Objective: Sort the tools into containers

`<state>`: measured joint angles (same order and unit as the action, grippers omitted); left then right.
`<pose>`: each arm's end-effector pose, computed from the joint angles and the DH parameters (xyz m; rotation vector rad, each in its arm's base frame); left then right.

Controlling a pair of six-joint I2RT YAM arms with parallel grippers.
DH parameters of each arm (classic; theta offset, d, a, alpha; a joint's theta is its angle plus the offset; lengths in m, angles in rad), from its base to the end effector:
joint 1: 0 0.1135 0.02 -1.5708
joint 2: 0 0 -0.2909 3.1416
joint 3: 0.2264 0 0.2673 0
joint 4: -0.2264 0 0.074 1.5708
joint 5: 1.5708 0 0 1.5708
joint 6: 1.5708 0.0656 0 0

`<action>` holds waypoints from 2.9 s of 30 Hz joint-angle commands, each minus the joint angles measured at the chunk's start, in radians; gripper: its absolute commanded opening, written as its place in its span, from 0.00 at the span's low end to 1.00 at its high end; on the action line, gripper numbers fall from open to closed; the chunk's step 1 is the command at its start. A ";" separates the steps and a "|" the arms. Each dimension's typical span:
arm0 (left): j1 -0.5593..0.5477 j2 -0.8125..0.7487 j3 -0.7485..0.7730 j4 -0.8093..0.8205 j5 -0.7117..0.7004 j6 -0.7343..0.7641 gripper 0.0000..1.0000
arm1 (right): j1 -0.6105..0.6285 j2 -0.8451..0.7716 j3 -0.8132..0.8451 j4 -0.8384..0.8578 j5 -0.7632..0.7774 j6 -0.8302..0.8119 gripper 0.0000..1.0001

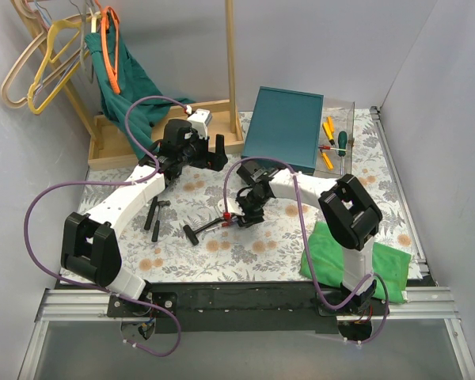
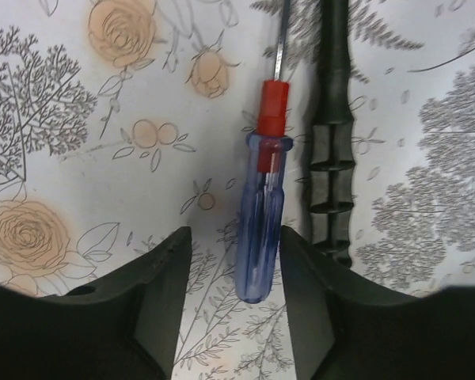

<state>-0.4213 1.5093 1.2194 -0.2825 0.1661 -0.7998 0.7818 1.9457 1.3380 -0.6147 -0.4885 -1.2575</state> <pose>0.3473 -0.1675 0.3118 -0.3254 2.2462 -0.8634 0.2761 0.3175 0.1607 -2.3129 1.2856 0.5307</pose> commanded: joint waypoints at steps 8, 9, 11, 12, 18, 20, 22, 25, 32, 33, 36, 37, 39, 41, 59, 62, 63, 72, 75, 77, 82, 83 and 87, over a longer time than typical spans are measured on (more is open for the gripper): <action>-0.004 -0.034 0.023 0.022 0.000 0.004 0.98 | 0.010 -0.020 -0.086 -0.002 0.070 0.035 0.10; -0.004 -0.034 0.025 0.020 0.000 0.004 0.98 | 0.008 -0.036 -0.080 -0.003 0.067 0.043 0.06; -0.004 -0.035 0.029 0.017 -0.004 0.004 0.98 | -0.007 -0.115 -0.079 -0.041 0.047 0.047 0.01; -0.005 -0.035 0.028 0.017 -0.007 0.004 0.98 | -0.013 -0.143 -0.044 -0.072 0.038 0.055 0.01; -0.004 -0.029 0.019 0.026 -0.010 -0.018 0.98 | -0.232 -0.347 0.099 -0.125 -0.212 0.377 0.01; -0.004 -0.018 0.023 0.031 -0.005 -0.036 0.98 | -0.343 -0.408 0.130 -0.077 -0.246 0.472 0.01; -0.004 -0.003 0.037 0.032 0.003 -0.047 0.98 | -0.454 -0.457 0.136 0.021 -0.254 0.622 0.01; -0.002 0.023 0.052 0.035 0.039 -0.062 0.98 | -0.592 -0.514 0.098 0.248 -0.147 0.905 0.01; -0.004 0.104 0.126 0.026 0.069 -0.058 0.98 | -0.773 -0.522 -0.022 0.467 0.106 1.250 0.01; -0.004 0.120 0.144 0.023 0.066 -0.050 0.98 | -0.771 -0.509 -0.029 0.475 0.113 1.274 0.01; -0.004 0.195 0.235 -0.013 0.058 -0.030 0.98 | -0.831 -0.466 -0.052 0.515 0.137 1.363 0.01; -0.004 0.215 0.259 -0.036 0.061 -0.019 0.98 | -0.839 -0.450 -0.050 0.515 0.148 1.386 0.01; -0.004 0.258 0.317 -0.052 0.069 0.005 0.98 | -0.848 -0.401 -0.024 0.512 0.139 1.397 0.01; -0.004 0.284 0.353 -0.078 0.062 0.043 0.98 | -0.852 -0.357 0.032 0.471 0.116 1.402 0.26; -0.002 0.460 0.520 -0.067 0.108 0.257 0.91 | -1.020 -0.337 -0.099 0.651 0.344 1.383 0.01; -0.002 0.480 0.520 -0.058 0.137 0.290 0.90 | -1.026 -0.265 -0.086 0.667 0.273 1.357 0.01; -0.002 0.485 0.519 -0.057 0.150 0.304 0.88 | -1.026 -0.231 -0.080 0.678 0.257 1.357 0.01; -0.004 0.534 0.551 -0.063 0.173 0.376 0.91 | -0.942 -0.107 0.039 0.670 0.093 1.405 0.01; -0.005 0.551 0.562 -0.064 0.171 0.361 0.91 | -0.899 -0.085 0.067 0.665 0.070 1.437 0.01; -0.007 0.557 0.565 -0.064 0.174 0.352 0.91 | -0.877 -0.073 0.078 0.668 0.061 1.461 0.01; -0.011 0.562 0.566 -0.064 0.176 0.330 0.91 | -0.814 -0.036 0.086 0.690 0.030 1.514 0.01; -0.013 0.563 0.566 -0.064 0.173 0.327 0.91 | -0.808 -0.027 0.086 0.707 0.013 1.541 0.01; -0.013 0.563 0.575 -0.064 0.148 0.309 0.95 | -0.790 0.021 0.102 0.727 -0.004 1.583 0.08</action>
<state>-0.4213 2.0911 1.7500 -0.3527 0.3153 -0.4683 -0.0395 1.9205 1.3941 0.0505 -0.3893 0.2394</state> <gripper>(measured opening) 0.926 0.053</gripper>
